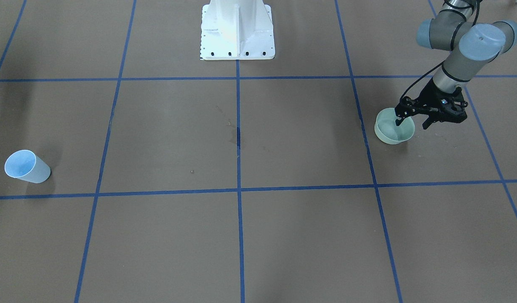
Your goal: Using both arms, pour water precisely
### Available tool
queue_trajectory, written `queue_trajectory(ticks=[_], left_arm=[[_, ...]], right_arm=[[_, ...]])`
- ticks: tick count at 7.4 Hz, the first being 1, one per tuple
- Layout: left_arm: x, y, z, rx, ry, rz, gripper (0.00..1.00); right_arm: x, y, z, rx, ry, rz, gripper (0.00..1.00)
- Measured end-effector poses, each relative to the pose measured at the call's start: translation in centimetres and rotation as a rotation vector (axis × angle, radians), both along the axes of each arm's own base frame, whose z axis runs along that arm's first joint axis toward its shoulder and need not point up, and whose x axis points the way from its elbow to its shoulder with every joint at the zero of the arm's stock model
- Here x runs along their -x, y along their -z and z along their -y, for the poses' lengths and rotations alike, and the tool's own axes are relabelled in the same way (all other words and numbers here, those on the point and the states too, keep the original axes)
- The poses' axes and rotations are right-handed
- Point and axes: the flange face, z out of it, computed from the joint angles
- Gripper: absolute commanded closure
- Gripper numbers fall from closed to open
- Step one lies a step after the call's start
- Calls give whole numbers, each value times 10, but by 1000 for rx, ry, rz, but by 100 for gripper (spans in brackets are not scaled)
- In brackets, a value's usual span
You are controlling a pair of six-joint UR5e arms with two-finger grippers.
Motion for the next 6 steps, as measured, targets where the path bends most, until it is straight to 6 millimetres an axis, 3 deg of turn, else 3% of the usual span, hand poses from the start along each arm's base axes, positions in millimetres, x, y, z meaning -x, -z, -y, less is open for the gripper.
queue_trajectory(ticks=[3, 6], left_arm=[[-4, 7, -2, -22, -11, -19, 100], [-1, 51, -5, -77, -15, -85, 100]], right_arm=[[0, 1, 0, -3, 1, 0, 0], [0, 2, 0, -5, 1, 1, 0]])
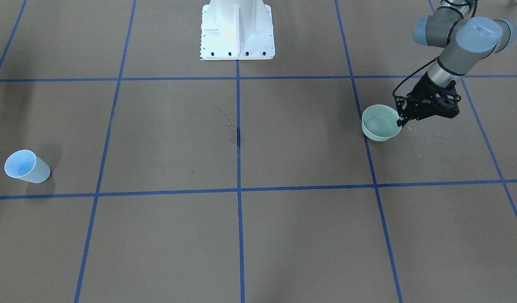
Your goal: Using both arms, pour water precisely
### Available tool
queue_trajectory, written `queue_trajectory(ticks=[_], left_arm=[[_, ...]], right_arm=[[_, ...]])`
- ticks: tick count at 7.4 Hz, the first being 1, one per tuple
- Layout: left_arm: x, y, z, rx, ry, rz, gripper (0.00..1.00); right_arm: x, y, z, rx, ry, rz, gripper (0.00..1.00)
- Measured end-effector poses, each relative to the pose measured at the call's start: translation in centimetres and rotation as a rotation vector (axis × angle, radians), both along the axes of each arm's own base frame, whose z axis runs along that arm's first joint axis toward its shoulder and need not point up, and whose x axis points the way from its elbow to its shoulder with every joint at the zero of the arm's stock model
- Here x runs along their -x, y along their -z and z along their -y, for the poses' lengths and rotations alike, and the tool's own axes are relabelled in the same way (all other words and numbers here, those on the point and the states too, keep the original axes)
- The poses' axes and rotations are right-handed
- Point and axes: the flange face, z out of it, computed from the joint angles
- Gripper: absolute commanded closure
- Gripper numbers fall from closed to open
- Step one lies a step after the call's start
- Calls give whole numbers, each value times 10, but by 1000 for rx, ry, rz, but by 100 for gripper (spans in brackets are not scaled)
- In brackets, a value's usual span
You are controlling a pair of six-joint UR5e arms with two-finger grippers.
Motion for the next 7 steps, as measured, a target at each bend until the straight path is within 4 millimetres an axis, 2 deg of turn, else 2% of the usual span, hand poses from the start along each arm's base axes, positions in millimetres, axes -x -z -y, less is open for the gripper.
queue_trajectory(ticks=[1, 3, 4, 5, 7], left_arm=[[-4, 21, 3, -5, -3, -14, 100], [-29, 92, 27, 13, -8, -18, 100], [-50, 131, 40, 31, -7, -22, 100], [-80, 166, 47, 54, -15, -35, 100], [-158, 225, 53, 90, -28, -67, 100]], right_arm=[[0, 0, 0, 0, 0, 0, 0], [0, 0, 0, 0, 0, 1, 0], [0, 0, 0, 0, 0, 1, 0], [0, 0, 0, 1, 0, 1, 0], [0, -1, 0, 2, 0, 1, 0]])
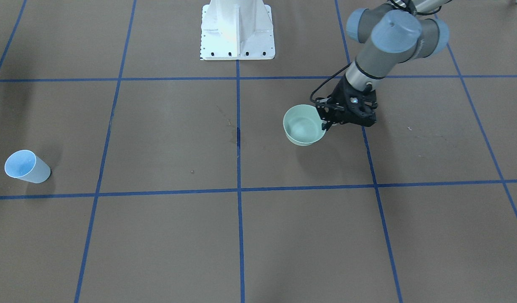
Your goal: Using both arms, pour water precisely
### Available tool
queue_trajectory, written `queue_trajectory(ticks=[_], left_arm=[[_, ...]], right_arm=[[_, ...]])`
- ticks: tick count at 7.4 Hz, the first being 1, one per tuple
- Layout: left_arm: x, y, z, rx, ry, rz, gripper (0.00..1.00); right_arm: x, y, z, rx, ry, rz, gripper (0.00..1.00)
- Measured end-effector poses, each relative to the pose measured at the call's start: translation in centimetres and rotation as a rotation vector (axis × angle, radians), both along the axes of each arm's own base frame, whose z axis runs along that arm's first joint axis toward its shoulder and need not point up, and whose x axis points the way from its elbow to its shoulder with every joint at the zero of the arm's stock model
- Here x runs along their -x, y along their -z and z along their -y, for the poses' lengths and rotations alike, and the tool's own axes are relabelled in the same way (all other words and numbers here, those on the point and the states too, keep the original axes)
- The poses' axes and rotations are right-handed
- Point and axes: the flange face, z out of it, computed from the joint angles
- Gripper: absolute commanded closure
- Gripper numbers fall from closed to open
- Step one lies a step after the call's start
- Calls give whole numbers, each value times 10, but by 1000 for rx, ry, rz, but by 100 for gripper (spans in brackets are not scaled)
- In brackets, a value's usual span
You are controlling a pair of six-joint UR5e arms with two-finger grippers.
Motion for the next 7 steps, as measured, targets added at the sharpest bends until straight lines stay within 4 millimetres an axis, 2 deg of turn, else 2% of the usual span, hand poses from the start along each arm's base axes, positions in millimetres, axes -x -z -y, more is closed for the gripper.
queue_trajectory(ticks=[2, 4, 5, 6, 7], left_arm=[[-74, 41, 7, 19, 1, 0, 100], [-119, 57, 3, 21, -6, 17, 100], [-131, 58, -3, 18, -11, 26, 80], [-138, 58, -6, 17, -14, 31, 49], [-142, 58, -7, 17, -17, 33, 0]], right_arm=[[0, -1, 0, 3, 0, 1, 0], [0, -2, 0, 5, 0, 1, 0], [0, -3, -2, 7, 0, 1, 0], [-1, -4, -6, 11, 0, 1, 0], [-1, -5, -7, 13, 0, 1, 0]])
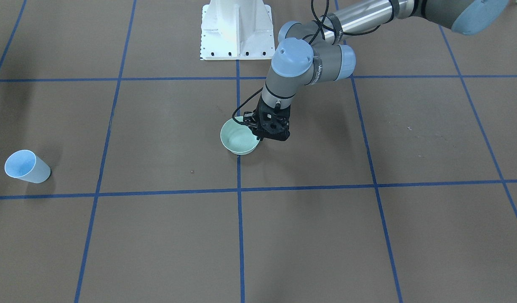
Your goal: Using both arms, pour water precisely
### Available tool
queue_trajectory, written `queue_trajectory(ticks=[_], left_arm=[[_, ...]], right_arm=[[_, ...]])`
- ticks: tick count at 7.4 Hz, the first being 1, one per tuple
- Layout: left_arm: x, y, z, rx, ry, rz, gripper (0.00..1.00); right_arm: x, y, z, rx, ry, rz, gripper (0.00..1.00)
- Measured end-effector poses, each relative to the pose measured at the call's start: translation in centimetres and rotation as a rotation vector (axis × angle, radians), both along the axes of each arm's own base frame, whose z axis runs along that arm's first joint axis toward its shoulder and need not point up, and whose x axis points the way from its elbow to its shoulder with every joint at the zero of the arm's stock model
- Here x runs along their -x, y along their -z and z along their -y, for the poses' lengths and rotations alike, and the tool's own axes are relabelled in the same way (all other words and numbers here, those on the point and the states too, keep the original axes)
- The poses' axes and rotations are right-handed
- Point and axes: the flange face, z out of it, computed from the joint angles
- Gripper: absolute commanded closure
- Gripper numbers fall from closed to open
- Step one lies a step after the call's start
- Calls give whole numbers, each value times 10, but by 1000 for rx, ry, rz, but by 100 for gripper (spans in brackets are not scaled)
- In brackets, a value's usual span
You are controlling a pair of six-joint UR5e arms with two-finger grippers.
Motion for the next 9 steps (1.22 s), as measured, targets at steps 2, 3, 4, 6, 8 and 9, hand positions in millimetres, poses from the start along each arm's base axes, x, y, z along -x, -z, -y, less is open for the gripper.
queue_trajectory(ticks=[2, 3, 4, 6, 8, 9], left_arm=[[0, 4, 0, -9, 5, -6, 0], [13, 12, 6, -17, 21, -11, 0], [39, 26, 14, -19, 35, -6, 0], [118, 37, 13, -67, 18, 51, 0], [213, -8, 12, -147, -19, 123, 0], [273, -48, 25, -195, -57, 165, 0]], right_arm=[[0, 0, -1, 1, 0, 0, 0], [0, 1, 0, 0, -1, 0, 0], [0, 5, 1, 2, -10, 4, 0], [2, 36, 1, 37, -86, 43, 0], [10, 70, -4, 87, -154, 88, 0], [28, 92, -7, 126, -182, 110, 0]])
